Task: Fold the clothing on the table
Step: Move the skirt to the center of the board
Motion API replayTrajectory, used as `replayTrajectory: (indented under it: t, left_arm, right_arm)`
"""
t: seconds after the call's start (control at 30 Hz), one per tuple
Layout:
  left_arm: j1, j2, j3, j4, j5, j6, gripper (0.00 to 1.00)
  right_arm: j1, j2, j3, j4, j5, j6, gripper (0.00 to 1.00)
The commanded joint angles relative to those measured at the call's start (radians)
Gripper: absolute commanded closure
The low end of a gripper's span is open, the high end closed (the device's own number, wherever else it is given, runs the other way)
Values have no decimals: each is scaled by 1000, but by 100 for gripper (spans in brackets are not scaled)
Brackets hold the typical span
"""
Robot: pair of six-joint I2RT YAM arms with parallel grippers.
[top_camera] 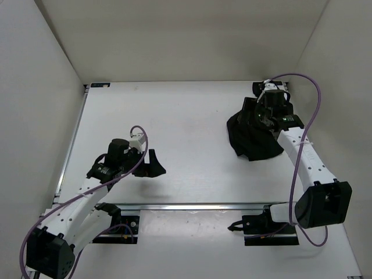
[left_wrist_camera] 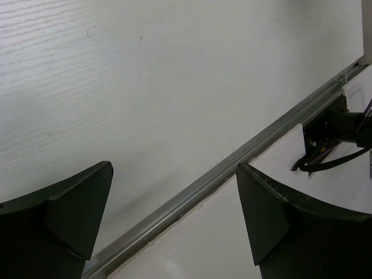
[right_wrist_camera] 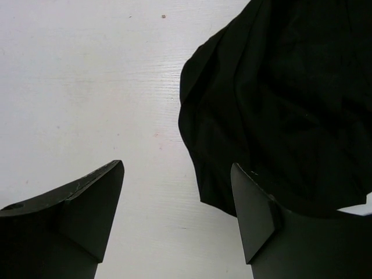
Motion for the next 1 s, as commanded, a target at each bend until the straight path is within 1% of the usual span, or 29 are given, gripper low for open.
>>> replayTrajectory:
  t: [0.0, 0.07, 0.13, 0.2, 0.3, 0.33, 0.37, 0.47, 0.53, 0.63, 0.67, 0.73, 0.77, 0.83, 0.87, 0.93, 0.97]
  left_arm:
    - [-6, -79, -27, 50, 48, -22, 2]
    - [-29, -113, -45, 71, 58, -29, 2]
    - [-17, -141, -60, 77, 41, -31, 1]
    - [-25, -154, -80, 109, 28, -34, 1]
    - [-16, -158, -114, 134, 18, -49, 1]
    - [-19, -164, -119, 136, 4, -46, 1]
    - [-25, -173, -122, 137, 2, -45, 1]
    - [-29, -161, -104, 102, -68, -17, 2]
    - [-39, -153, -96, 87, -77, 0, 1]
    - [-43, -145, -102, 87, -85, 0, 1]
    - [-48, -138, -110, 84, -90, 0, 1]
    - [-46, -131, -117, 84, -105, -8, 1]
    - [-48, -124, -119, 81, -104, -8, 2]
    - [-49, -110, -99, 81, -120, 6, 1]
    - [-48, -107, -93, 58, -139, 15, 2]
    - [-51, -98, -61, 36, -160, 33, 1]
    - [-51, -98, -54, 25, -174, 35, 1]
  right_arm:
    - [-16, 46, 69, -10, -16, 30, 28]
    - [-36, 78, 125, -33, -23, 71, 28]
    - [-65, 122, 164, -47, -37, 125, 28]
    - [-93, 185, 189, -46, -69, 163, 29]
    - [-113, 270, 221, -27, -80, 247, 31]
    - [-118, 320, 247, -27, -82, 266, 32]
    - [-115, 334, 268, -30, -77, 283, 33]
    - [-116, 452, 334, -26, -15, 332, 33]
    - [-128, 503, 376, 9, -7, 358, 34]
    - [-138, 624, 510, 6, -8, 401, 35]
    - [-166, 650, 576, -15, -4, 416, 35]
    - [-168, 748, 673, -52, 15, 433, 35]
    - [-170, 773, 745, -84, 39, 438, 35]
    - [-170, 874, 903, -177, 97, 429, 35]
    - [-171, 930, 946, -240, 126, 429, 34]
    - [-179, 1001, 1102, -337, 144, 412, 32]
    - [-180, 1032, 1154, -378, 160, 401, 32]
